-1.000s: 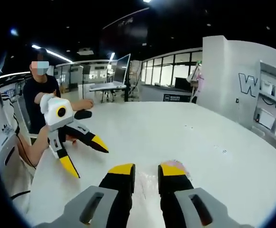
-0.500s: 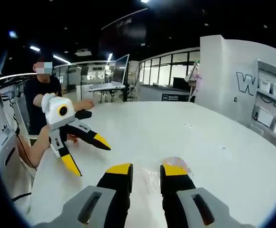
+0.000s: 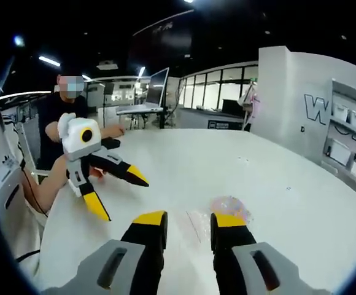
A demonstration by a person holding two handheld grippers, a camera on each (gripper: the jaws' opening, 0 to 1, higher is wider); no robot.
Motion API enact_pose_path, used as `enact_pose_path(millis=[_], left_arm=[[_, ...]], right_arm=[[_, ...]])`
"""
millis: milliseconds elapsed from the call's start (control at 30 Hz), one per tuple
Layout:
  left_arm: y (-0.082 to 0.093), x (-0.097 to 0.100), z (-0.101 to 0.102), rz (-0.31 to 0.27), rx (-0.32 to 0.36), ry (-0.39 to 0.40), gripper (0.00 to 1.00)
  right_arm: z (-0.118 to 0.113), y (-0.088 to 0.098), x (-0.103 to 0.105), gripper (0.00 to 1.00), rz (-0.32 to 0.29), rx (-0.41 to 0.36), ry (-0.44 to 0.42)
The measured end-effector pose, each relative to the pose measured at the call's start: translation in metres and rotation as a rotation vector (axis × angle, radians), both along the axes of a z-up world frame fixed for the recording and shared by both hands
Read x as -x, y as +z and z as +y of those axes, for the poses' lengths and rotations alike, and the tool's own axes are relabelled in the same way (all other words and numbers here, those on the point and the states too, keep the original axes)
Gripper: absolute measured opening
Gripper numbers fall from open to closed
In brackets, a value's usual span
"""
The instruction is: Open the resealable bag by pulling the two sides of the seal apart until the entire bag opening is separated and visibly accessible.
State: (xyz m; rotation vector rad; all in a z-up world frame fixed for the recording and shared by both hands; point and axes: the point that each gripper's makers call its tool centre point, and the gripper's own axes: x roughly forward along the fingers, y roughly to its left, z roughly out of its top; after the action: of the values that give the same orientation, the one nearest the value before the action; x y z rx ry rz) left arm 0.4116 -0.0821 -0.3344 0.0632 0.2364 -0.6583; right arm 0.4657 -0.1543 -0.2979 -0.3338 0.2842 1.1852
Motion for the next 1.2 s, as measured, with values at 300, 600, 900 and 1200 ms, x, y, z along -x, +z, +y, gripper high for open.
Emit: enact_pose_path(millis=[300,600,900,1200], left_arm=[[0.0,0.0,0.0,0.001,0.002,0.003,0.62],[-0.001,0.0,0.0,0.001,0.003,0.002,0.64],[-0.001,-0.001,0.0,-0.002,0.001,0.007,0.65],[0.0,-0.001,0.0,-0.004,0.001,0.006,0.66]], right_arm=[[-0.002,-0.007,0.01,0.28,-0.023,0.03,-0.007],[-0.007,-0.009,0.011,0.3,-0.028,0.03,-0.023],[-0.015,-0.015,0.011,0.34,-0.029,0.027,-0.051],[-0.018,-0.019,0.014,0.38,-0.038,0.027,-0.063]])
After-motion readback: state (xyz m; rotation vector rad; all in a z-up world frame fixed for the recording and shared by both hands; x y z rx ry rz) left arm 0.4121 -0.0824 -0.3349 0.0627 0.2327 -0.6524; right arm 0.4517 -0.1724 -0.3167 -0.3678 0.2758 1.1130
